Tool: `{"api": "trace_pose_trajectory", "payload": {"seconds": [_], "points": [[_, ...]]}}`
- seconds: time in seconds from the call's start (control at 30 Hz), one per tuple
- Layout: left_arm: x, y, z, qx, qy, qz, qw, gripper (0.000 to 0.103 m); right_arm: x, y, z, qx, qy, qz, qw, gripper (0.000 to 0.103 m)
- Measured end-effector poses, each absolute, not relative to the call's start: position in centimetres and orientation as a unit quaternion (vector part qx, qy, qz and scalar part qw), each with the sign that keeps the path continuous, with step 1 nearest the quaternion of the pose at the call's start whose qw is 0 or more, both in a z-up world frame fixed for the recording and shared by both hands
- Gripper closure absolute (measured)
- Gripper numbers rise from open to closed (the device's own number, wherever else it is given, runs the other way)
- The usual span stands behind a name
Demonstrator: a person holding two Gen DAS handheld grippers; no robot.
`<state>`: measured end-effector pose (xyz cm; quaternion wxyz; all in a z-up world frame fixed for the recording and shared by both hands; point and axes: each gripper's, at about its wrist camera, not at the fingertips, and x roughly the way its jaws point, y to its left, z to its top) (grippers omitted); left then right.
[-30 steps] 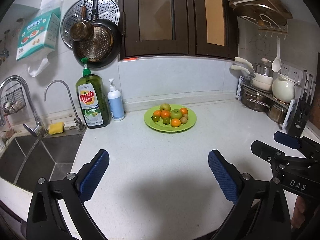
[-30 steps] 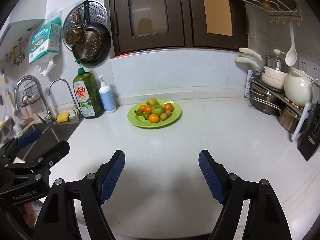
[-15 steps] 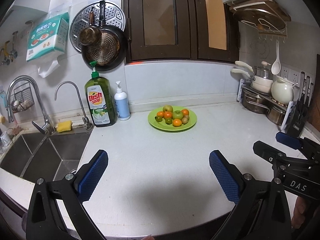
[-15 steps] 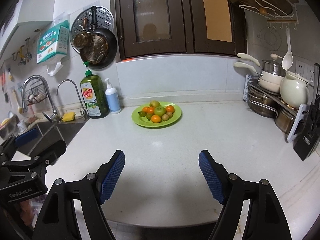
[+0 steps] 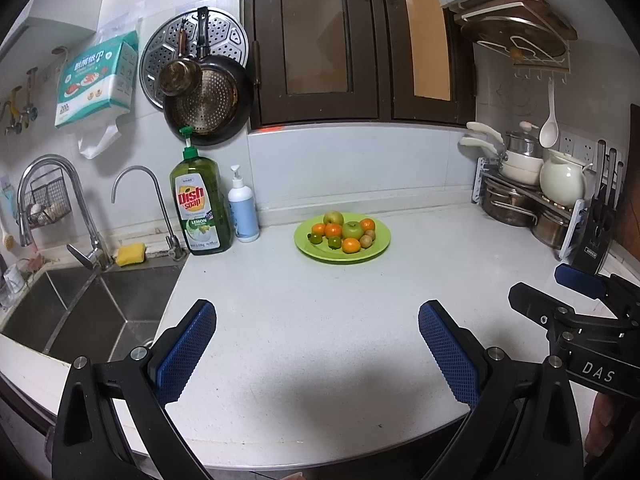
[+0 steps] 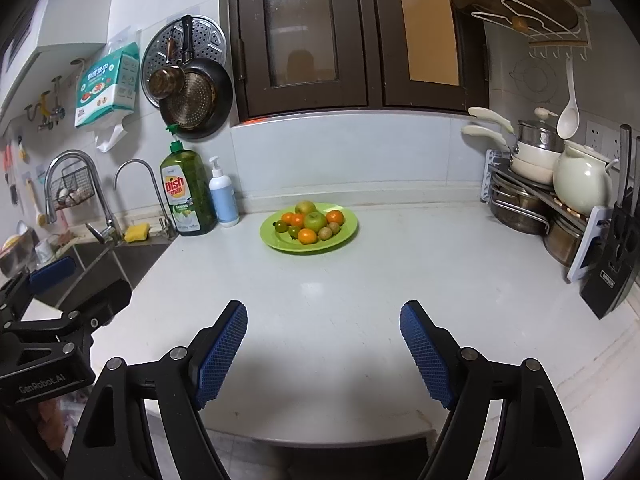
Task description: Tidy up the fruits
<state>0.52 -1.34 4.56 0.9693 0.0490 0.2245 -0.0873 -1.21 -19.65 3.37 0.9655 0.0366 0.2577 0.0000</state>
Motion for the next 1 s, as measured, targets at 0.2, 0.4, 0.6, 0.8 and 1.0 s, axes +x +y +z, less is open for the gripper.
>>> {"api": "trace_pose_trajectory", "payload": {"seconds": [0.2,0.4,0.6,0.8,1.0], "points": [[0.46,-1.37,4.63,0.052,0.222,-0.081,0.97,0.0,-1.3,-19.8,3.28,0.038,0.257,0.001,0.966,0.023],[0.46,-1.36,4.51,0.052,0.222,-0.076,0.971,0.0,-1.37,-19.73,3.18,0.037,0.257,0.0,0.966,0.023],[0.62,-1.15,4.35,0.051,0.225,-0.075,0.97,0.0,-1.38,-19.68,3.1,0.036,0.259,0.003,0.965,0.023],[0.78,-1.05,4.27,0.05,0.226,-0.071,0.97,0.0,-1.09,-19.53,3.04,0.035,0.261,0.003,0.965,0.023],[0.78,-0.87,4.22,0.048,0.226,-0.07,0.97,0.0,-0.88,-19.45,2.98,0.033,0.262,0.003,0.964,0.023]]}}
